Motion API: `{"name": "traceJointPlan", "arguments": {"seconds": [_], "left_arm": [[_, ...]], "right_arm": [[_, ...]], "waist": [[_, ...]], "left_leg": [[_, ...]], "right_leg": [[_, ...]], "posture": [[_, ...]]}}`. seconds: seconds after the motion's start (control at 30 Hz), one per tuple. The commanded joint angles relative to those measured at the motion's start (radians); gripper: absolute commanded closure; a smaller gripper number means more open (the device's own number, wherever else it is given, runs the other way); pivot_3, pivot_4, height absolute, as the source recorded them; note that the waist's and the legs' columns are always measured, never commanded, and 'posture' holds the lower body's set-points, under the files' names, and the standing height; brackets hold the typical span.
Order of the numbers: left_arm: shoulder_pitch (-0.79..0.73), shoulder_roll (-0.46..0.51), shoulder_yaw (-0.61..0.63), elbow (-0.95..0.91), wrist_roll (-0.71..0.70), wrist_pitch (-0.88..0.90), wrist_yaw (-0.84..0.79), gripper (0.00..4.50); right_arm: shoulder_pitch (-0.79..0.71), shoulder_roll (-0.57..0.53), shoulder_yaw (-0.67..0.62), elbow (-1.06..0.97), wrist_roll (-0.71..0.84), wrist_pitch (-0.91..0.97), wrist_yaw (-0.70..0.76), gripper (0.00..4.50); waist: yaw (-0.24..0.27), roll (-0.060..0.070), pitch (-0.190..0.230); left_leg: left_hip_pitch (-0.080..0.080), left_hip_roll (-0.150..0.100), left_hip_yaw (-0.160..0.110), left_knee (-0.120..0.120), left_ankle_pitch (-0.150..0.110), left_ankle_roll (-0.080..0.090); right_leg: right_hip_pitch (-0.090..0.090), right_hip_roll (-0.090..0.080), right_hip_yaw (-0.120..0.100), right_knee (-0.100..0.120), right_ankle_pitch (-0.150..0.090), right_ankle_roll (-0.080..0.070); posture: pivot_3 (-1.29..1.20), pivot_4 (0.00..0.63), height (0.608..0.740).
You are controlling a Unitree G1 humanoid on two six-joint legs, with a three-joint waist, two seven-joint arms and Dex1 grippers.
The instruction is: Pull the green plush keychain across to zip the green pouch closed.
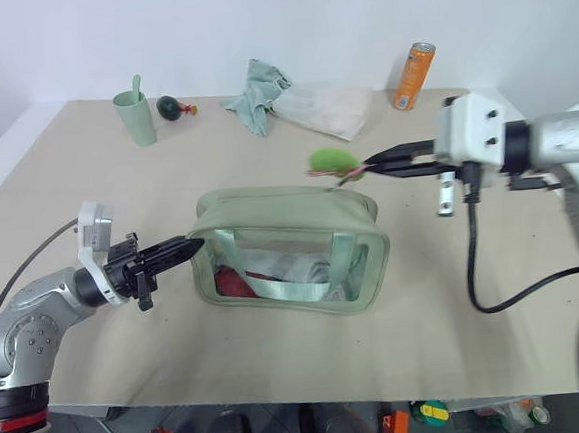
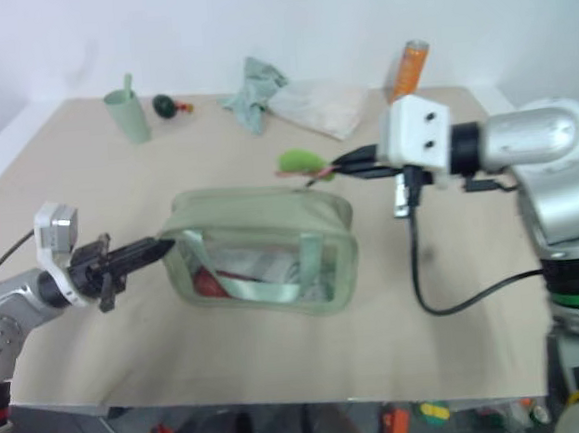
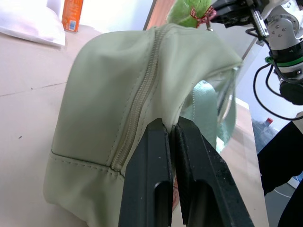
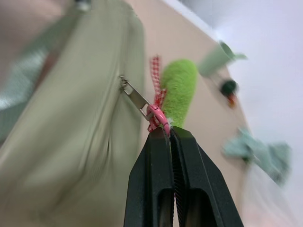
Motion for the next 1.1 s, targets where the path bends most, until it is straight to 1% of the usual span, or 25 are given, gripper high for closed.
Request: {"name": "traceJointPlan", "arguments": {"seconds": [0.03,0.1,0.2,0.23,0.3,0.33,0.4,0.43,0.47,0.53,0.67,0.87,1.03,1.1], "left_arm": [[0.009,-0.001,0.013,-0.004,-0.003,-0.014,-0.003,4.5],[0.016,-0.005,0.015,-0.007,-0.005,-0.015,-0.001,4.5],[0.022,-0.008,0.012,-0.007,-0.005,-0.02,-0.001,4.5],[0.021,-0.008,0.01,-0.006,-0.005,-0.021,-0.002,4.5],[0.014,-0.01,0.005,0.0,-0.003,-0.022,-0.001,4.5],[0.009,-0.012,0.004,0.004,-0.003,-0.022,-0.001,4.5],[-0.004,-0.015,-0.001,0.011,-0.002,-0.021,-0.002,4.5],[-0.007,-0.015,-0.003,0.012,-0.002,-0.021,-0.003,4.5],[-0.009,-0.015,-0.004,0.011,-0.002,-0.021,-0.002,4.5],[-0.01,-0.016,-0.004,0.01,-0.002,-0.02,-0.001,4.5],[0.003,-0.018,0.001,-0.004,-0.006,-0.02,0.004,4.5],[0.016,-0.024,0.003,-0.019,-0.012,-0.02,0.017,4.5],[0.025,-0.023,0.005,-0.022,-0.015,-0.02,0.026,4.5],[0.024,-0.023,0.01,-0.017,-0.023,-0.005,0.041,4.5]], "right_arm": [[0.123,-0.148,-0.165,0.035,-0.042,0.005,0.002,4.45],[0.263,-0.199,-0.232,0.019,-0.046,0.042,0.004,4.45],[0.443,-0.213,-0.263,-0.015,-0.075,0.049,-0.023,4.45],[0.505,-0.186,-0.237,-0.038,-0.094,0.03,-0.051,4.45],[0.576,-0.142,-0.191,-0.065,-0.118,0.002,-0.093,4.45],[0.596,-0.088,-0.136,-0.074,-0.134,-0.019,-0.126,4.45],[0.591,0.052,-0.029,-0.056,-0.168,-0.056,-0.199,4.45],[0.583,0.099,0.011,-0.042,-0.19,-0.079,-0.216,4.45],[0.566,0.138,0.028,-0.017,-0.2,-0.089,-0.23,4.45],[0.549,0.161,0.045,0.011,-0.211,-0.11,-0.231,4.45],[0.51,0.153,0.039,0.052,-0.203,-0.137,-0.215,4.45],[0.47,0.104,-0.006,0.089,-0.168,-0.14,-0.194,4.45],[0.478,0.059,-0.089,0.016,-0.037,0.017,-0.134,4.45],[0.479,0.056,-0.113,0.003,-0.012,0.049,-0.138,3.91]], "waist": [[0.0,0.0,0.0],[0.0,0.0,0.0],[-0.005,0.001,0.0],[-0.007,0.001,0.0],[-0.008,0.001,-0.001],[-0.01,0.001,0.0],[-0.019,-0.003,-0.002],[-0.025,-0.004,-0.002],[-0.027,-0.001,0.0],[-0.028,0.008,0.003],[-0.028,0.004,0.003],[-0.027,0.004,0.003],[-0.026,0.004,0.003],[-0.026,0.004,0.003]], "left_leg": [[0.0,0.0,0.0,0.0,0.0,0.0],[0.0,-0.001,0.0,-0.001,-0.001,0.002],[0.0,-0.002,0.0,-0.001,-0.002,0.003],[0.0,-0.002,0.001,-0.001,-0.002,0.003],[0.002,-0.001,0.0,-0.001,-0.002,0.002],[0.003,-0.001,0.0,-0.001,-0.001,0.002],[0.005,0.0,0.0,-0.001,0.0,0.001],[0.007,0.002,0.0,-0.001,0.0,0.001],[0.009,0.004,0.0,-0.001,0.0,0.0],[0.008,0.004,0.001,-0.001,0.003,0.0],[0.01,0.003,0.001,-0.002,0.006,0.0],[0.009,0.002,0.002,-0.002,0.006,0.0],[0.008,0.002,0.002,-0.003,0.005,0.0],[0.009,0.002,0.002,-0.003,0.005,0.0]], "right_leg": [[0.0,-0.001,0.0,-0.001,0.0,0.0],[0.001,-0.001,0.0,-0.001,-0.002,0.002],[0.001,-0.002,0.001,-0.001,-0.004,0.003],[0.0,-0.002,0.002,0.0,-0.003,0.003],[0.001,-0.002,0.001,0.0,-0.003,0.004],[0.002,-0.001,0.001,0.0,-0.003,0.004],[0.003,0.0,0.001,0.0,-0.002,0.005],[0.005,0.002,0.001,0.0,-0.002,0.006],[0.006,0.004,0.001,0.0,-0.001,0.007],[0.004,0.004,0.002,0.001,0.002,0.007],[0.005,0.005,0.005,0.001,0.005,0.007],[0.005,0.004,0.006,0.001,0.004,0.007],[0.004,0.005,0.006,0.001,0.004,0.006],[0.004,0.005,0.006,0.001,0.004,0.006]], "posture": [[0.0,0.15,0.74],[0.0,0.15,0.74],[0.0,0.15,0.74],[0.0,0.15,0.74],[0.0,0.15,0.74],[0.0,0.15,0.74],[0.0,0.15,0.74],[0.0,0.15,0.74],[0.0,0.15,0.74],[0.0,0.15,0.74],[0.0,0.15,0.74],[0.0,0.15,0.74],[0.0,0.15,0.74],[0.0,0.15,0.74]]}}
